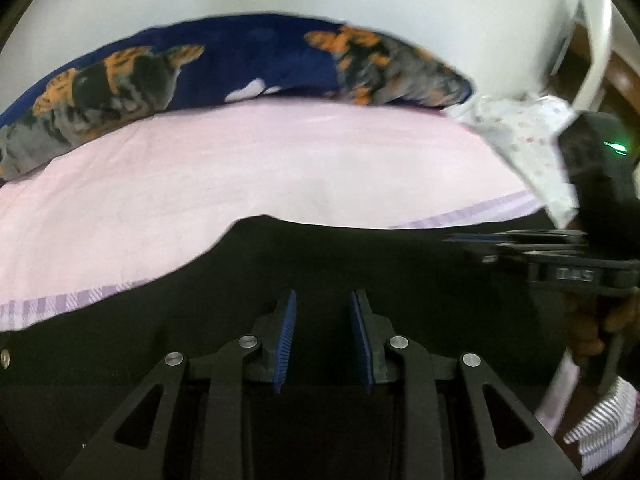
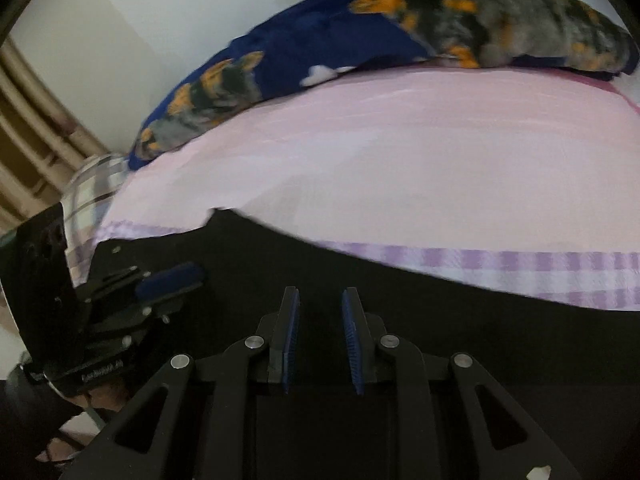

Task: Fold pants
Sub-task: 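Lift and fold the trousers again with both grippers toward the hem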

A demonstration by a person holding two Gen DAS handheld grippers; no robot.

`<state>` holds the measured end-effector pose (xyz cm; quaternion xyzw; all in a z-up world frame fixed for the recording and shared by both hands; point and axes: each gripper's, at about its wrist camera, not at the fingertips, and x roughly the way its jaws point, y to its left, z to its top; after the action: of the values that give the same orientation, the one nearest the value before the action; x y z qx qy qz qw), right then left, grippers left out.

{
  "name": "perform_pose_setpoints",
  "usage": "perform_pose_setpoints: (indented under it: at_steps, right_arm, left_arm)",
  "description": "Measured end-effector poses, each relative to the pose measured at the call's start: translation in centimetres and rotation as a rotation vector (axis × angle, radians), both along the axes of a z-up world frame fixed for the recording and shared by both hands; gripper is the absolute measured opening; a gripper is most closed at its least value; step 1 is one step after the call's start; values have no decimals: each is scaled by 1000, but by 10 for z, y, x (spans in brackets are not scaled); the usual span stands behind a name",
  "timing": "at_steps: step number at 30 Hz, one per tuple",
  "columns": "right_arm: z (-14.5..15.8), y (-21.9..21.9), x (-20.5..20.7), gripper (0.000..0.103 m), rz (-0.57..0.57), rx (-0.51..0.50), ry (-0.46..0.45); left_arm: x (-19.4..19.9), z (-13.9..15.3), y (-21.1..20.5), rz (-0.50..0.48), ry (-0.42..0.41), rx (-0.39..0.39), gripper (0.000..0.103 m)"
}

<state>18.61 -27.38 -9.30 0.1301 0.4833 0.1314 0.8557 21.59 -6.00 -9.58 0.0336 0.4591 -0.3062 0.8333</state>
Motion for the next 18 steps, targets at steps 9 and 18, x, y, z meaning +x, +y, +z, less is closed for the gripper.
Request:
perform_pose_setpoints:
  at_steps: [9,18]
  right_arm:
    - [3,-95,-21,22,-252,8,-26]
    - [36,-174,-153,30,-531,95,-77]
  left_arm:
    - [7,-6,-1,27,-1,47,29]
    - [-33,15,-10,11,-20,32,34]
